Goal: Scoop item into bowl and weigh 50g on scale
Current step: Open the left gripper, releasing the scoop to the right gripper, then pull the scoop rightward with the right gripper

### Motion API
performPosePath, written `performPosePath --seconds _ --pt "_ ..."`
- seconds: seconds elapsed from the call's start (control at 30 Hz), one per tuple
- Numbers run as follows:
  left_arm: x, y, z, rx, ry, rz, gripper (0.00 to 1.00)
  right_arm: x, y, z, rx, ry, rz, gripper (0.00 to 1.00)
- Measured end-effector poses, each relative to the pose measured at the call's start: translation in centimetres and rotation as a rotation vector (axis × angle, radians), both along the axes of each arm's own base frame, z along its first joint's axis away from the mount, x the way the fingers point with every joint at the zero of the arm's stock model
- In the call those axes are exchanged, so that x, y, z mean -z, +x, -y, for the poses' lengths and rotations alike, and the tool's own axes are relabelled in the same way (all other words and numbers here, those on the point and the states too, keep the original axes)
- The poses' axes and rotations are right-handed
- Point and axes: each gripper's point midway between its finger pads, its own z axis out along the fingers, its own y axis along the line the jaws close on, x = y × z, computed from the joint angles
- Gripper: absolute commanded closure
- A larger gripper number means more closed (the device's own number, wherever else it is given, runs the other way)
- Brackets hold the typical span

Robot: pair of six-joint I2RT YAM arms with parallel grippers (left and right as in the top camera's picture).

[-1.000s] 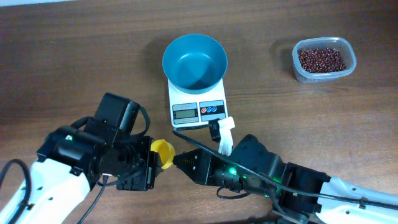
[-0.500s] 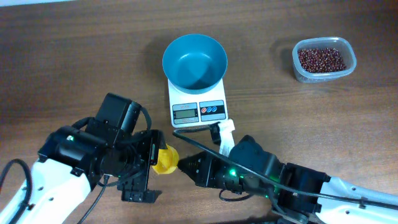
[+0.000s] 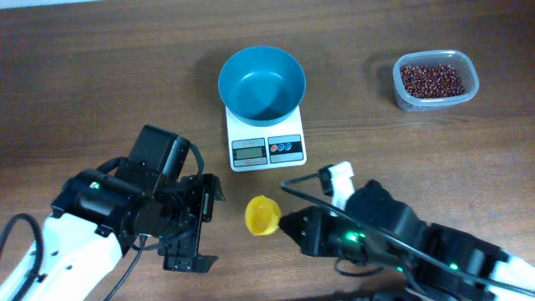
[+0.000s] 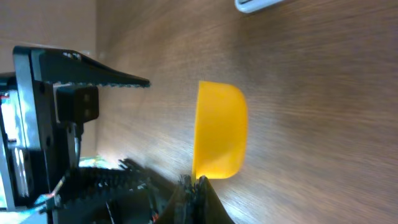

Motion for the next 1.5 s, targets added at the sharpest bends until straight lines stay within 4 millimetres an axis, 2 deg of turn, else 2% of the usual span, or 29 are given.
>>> performPosePath --seconds 0.03,0.17,0.23,0.37,0.5,0.67,0.77,0.97,1.1,1.23,1.33,1.5 --pt "0.0 0.0 0.0 0.000 0.000 0.000 0.01 -0.2 -0.3 0.7 0.007 -0.007 0.004 0.96" --pt "0.0 0.0 0.0 0.000 0.000 0.001 0.01 -3.3 -0.9 2.7 0.042 0.070 0.094 0.96" --pt "0.0 0.0 0.0 0.000 0.000 0.001 0.01 -3.4 -1.2 3.5 0.051 0.059 0.117 0.96" --pt "0.0 0.0 0.0 0.000 0.000 0.001 0.01 -3.0 -0.4 4.6 0.075 -0.012 0.190 0.96" --pt "0.0 0.0 0.0 0.000 0.000 0.001 0.01 -1.5 0.4 6.5 0.125 -0.139 0.231 0.96" --pt "0.0 0.0 0.0 0.000 0.000 0.001 0.01 0.9 -0.5 8.2 0.100 -0.268 0.189 0.96" --pt "0.0 0.0 0.0 0.000 0.000 0.001 0.01 1.5 -0.9 9.0 0.097 -0.310 0.166 0.96" --pt "0.0 0.0 0.0 0.000 0.000 0.001 0.01 -0.8 0.5 9.9 0.169 -0.331 0.247 0.96" --pt "0.0 0.0 0.0 0.000 0.000 0.001 0.01 -4.9 1.8 10.0 0.230 -0.282 0.347 0.96" --pt "0.0 0.0 0.0 0.000 0.000 0.001 0.01 -9.1 3.1 8.7 0.277 -0.139 0.442 0.96" --pt "0.0 0.0 0.0 0.000 0.000 0.001 0.01 -9.6 3.5 8.9 0.305 -0.132 0.459 0.96" --pt "0.0 0.0 0.0 0.000 0.000 0.001 0.01 -9.8 4.6 10.6 0.409 -0.181 0.494 0.96"
